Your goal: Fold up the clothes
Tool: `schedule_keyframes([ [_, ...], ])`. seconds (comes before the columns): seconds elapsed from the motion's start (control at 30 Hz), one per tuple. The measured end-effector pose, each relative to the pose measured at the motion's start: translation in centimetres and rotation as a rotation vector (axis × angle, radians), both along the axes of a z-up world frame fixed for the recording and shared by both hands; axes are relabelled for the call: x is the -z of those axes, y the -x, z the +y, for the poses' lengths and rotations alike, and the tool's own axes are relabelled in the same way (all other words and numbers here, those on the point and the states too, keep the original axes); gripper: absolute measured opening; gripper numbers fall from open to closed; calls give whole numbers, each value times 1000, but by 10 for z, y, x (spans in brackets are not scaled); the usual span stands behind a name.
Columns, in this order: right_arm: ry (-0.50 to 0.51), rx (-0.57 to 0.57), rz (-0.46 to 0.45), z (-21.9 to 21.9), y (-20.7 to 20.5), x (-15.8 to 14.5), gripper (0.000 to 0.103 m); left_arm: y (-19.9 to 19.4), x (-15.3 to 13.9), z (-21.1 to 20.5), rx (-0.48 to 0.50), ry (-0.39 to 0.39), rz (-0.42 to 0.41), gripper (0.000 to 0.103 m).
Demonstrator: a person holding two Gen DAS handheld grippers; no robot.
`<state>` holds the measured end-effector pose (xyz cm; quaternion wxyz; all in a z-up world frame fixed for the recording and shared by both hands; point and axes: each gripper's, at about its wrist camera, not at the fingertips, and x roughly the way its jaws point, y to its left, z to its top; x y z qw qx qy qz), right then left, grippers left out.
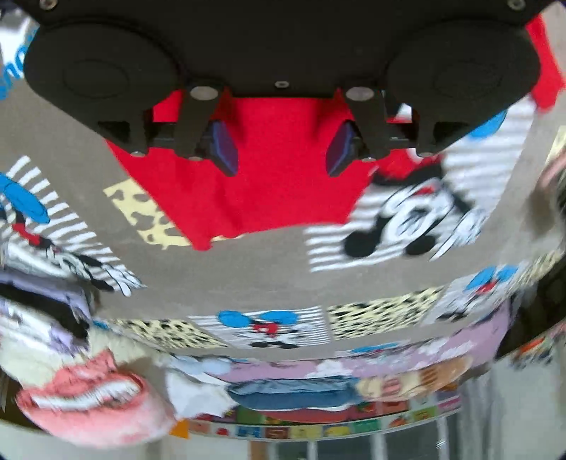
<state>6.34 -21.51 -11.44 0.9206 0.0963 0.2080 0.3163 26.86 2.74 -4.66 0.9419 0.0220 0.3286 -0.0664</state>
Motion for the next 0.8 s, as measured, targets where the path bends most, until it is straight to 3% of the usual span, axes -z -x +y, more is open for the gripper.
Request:
schedule_keyframes([
  [0.2, -121, 58, 63, -21, 11, -1, 53, 63, 2, 70, -167, 204, -14, 62],
  [0.5, -380, 244, 224, -63, 1, 23, 56, 157, 32, 145, -419, 501, -61, 62],
  [0.67, -447, 302, 297, -73, -5, 38, 55, 181, 61, 178, -515, 616, -27, 62],
  [0.8, -462, 317, 321, -75, -6, 39, 56, 185, 72, 200, -533, 730, -45, 62],
])
